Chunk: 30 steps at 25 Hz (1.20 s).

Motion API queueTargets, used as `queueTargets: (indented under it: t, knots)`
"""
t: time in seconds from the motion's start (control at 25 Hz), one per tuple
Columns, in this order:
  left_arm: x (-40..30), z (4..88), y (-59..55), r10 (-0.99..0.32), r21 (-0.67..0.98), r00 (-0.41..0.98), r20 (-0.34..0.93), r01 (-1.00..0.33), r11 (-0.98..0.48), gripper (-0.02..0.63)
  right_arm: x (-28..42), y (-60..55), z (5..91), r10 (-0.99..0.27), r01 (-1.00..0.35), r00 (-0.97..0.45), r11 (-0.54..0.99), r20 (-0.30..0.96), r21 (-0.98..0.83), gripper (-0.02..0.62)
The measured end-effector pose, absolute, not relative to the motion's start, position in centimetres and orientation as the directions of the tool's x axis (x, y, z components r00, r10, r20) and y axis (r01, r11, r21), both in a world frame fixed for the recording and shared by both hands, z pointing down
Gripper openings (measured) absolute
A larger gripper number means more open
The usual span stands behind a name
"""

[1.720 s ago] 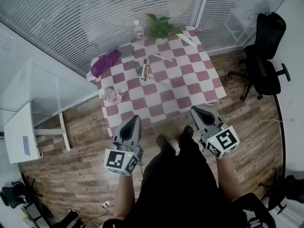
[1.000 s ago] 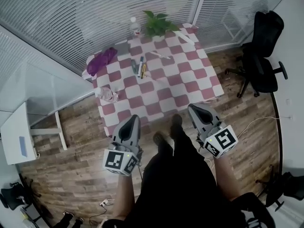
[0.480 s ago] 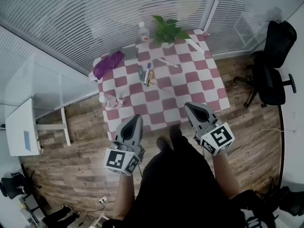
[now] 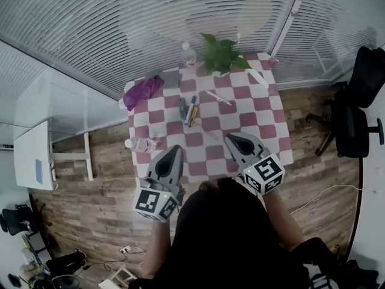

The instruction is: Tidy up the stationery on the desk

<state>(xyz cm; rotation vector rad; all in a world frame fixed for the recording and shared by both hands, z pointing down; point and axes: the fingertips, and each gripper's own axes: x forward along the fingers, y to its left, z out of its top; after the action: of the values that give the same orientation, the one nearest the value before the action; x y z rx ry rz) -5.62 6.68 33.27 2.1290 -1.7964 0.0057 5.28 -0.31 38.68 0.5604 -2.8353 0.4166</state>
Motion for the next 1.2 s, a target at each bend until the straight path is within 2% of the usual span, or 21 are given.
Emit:
queueTargets:
  t: [0.28, 0.64, 0.72, 0.8, 1.2]
  knots:
    - [-4.6, 35.3, 3.5, -0.941, 0.275, 0.186, 0.281, -0.955, -0.107, 0.032, 2.9, -2.2, 43.0, -0.232, -0.319, -0.909, 0.922, 0.347, -0.219, 0.020]
    - [-5.8, 36.8, 2.3, -0.925, 0.283, 0.202, 0.321, -0.953, -0.109, 0.032, 0.0, -1.9, 48.9, -0.158, -0.285, -0.861, 0.937, 0.484, -0.201, 0.021]
    - [-6.0, 37.0, 2.1, -0.920, 0.291, 0.221, 0.324, -0.949, -0.125, 0.032, -0.5, -1.6, 50.2, -0.151, -0.289, -0.849, 0.935, 0.507, -0.206, 0.027]
    - [-6.3, 37.4, 2.0, -0.912, 0.302, 0.246, 0.327, -0.942, -0.145, 0.032, -0.8, -1.6, 51.6, -0.151, -0.301, -0.831, 0.931, 0.535, -0.204, 0.074]
    - [-8.0, 39.3, 1.6, -0.880, 0.332, 0.320, 0.351, -0.921, -0.203, 0.032, -3.1, -1.7, 59.0, -0.162, -0.319, -0.717, 0.941, 0.678, -0.113, 0.097]
